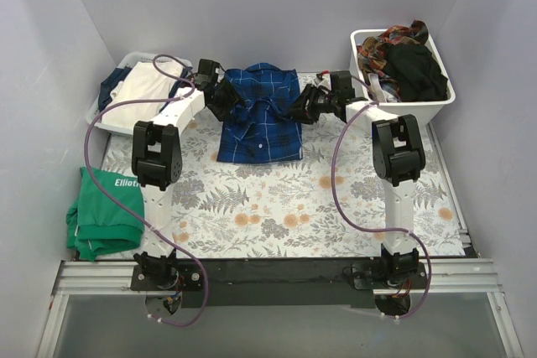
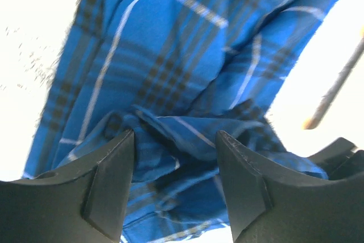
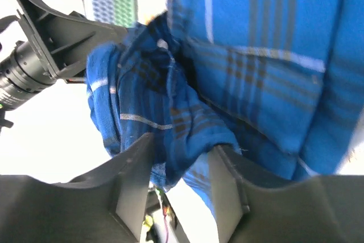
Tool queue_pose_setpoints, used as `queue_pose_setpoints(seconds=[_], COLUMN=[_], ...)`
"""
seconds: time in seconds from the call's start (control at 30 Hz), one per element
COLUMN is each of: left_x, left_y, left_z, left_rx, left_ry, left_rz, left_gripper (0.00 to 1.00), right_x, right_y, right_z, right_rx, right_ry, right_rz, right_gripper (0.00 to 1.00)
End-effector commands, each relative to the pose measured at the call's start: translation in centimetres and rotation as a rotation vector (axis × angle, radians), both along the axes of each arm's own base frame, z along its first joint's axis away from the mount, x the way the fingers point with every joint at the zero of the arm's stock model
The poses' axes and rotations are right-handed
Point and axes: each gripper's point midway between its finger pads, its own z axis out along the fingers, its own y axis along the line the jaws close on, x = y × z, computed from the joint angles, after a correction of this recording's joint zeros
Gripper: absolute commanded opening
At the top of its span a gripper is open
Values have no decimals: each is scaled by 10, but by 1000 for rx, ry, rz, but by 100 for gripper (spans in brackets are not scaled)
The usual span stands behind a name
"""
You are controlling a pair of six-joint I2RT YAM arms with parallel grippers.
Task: Fold and stack the long sleeve shirts
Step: Fold the shirt
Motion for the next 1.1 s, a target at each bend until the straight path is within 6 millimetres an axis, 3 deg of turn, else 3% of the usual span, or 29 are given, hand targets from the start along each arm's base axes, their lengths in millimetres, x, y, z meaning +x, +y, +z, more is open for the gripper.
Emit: queue_pose_setpoints(seconds=[0.0,0.2,0.37,0.5,0.53,0.63,0.67,0.73,0.9,1.0,1.07], left_x=[32,39,31,15,12,-4,-10,-33,-83,-116,-134], left_y=[-2,12,24,37,38,26,21,9,7,-4,-14], left_z=[56,97,117,123,124,126,125,111,75,56,44], left_rx=[-45,-16,37,79,82,43,24,-21,-6,-16,3], left_ry=[-177,-307,-361,-368,-370,-366,-357,-301,-197,-147,-125], left_rz=[-1,40,46,63,56,-45,-78,-170,-223,-281,-315], left_gripper=[59,64,68,68,68,68,68,66,58,51,41], right_x=[42,74,79,60,52,38,22,11,-20,-28,-26], right_y=[0,-17,-37,-43,-40,-31,-30,-22,-12,-5,-4], right_z=[59,105,118,106,93,81,68,56,30,13,1], right_rx=[117,168,122,57,18,-139,-203,-312,-445,-517,-549], right_ry=[-187,-341,-424,-438,-386,-464,-407,-466,-422,-394,-374], right_rz=[-46,-124,-171,-154,-134,-45,-6,56,109,149,157], right_gripper=[55,61,62,64,64,64,64,63,59,57,55])
